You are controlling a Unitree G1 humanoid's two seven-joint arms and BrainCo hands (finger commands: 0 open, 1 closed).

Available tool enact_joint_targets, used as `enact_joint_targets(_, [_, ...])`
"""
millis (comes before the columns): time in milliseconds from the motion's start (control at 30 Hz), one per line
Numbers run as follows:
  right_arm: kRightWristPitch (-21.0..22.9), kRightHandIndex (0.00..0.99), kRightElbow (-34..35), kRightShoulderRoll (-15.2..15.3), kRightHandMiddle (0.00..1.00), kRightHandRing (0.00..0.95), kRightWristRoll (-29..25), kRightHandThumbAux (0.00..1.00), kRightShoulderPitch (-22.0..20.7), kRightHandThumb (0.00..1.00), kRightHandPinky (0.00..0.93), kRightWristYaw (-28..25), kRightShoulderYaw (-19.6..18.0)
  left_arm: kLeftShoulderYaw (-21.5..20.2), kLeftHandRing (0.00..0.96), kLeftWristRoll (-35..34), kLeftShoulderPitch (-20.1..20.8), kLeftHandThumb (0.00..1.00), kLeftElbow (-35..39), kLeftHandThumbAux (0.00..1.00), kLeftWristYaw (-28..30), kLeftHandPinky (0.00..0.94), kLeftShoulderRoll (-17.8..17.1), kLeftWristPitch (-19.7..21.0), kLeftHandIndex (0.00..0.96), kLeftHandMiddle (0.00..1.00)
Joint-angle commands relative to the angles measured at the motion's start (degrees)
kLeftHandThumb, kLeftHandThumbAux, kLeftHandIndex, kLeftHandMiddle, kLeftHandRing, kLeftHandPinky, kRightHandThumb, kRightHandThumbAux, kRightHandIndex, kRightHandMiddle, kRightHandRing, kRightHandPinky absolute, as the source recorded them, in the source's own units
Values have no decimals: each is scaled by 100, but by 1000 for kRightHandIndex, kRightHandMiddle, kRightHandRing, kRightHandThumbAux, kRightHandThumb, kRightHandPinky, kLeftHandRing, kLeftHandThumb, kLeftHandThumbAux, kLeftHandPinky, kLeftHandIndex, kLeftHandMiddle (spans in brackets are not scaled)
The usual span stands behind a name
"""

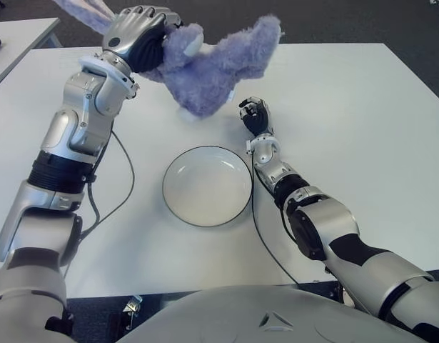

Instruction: Put the doll into the plate.

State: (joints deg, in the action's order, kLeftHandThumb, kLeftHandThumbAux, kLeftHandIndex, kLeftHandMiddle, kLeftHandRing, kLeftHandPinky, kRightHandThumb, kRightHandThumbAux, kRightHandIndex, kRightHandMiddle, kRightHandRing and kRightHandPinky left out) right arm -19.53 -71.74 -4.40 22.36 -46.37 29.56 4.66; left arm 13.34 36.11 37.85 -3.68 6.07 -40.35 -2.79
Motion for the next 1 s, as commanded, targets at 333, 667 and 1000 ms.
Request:
enact_joint_targets(333, [550,412,-784,-763,811,859,33,733,963,705,870,-129,39,-83,837,84,-652,913,971,633,557,785,247,389,762,836])
enact_joint_targets(667, [556,412,-783,-772,815,863,39,733,958,706,876,-125,65,-107,833,180,-851,914,1512,632,868,771,268,608,756,831])
enact_joint_targets(1000, [560,412,-783,-773,817,864,24,733,961,705,876,-96,73,-183,829,142,-1433,899,2033,632,1072,779,276,744,749,826])
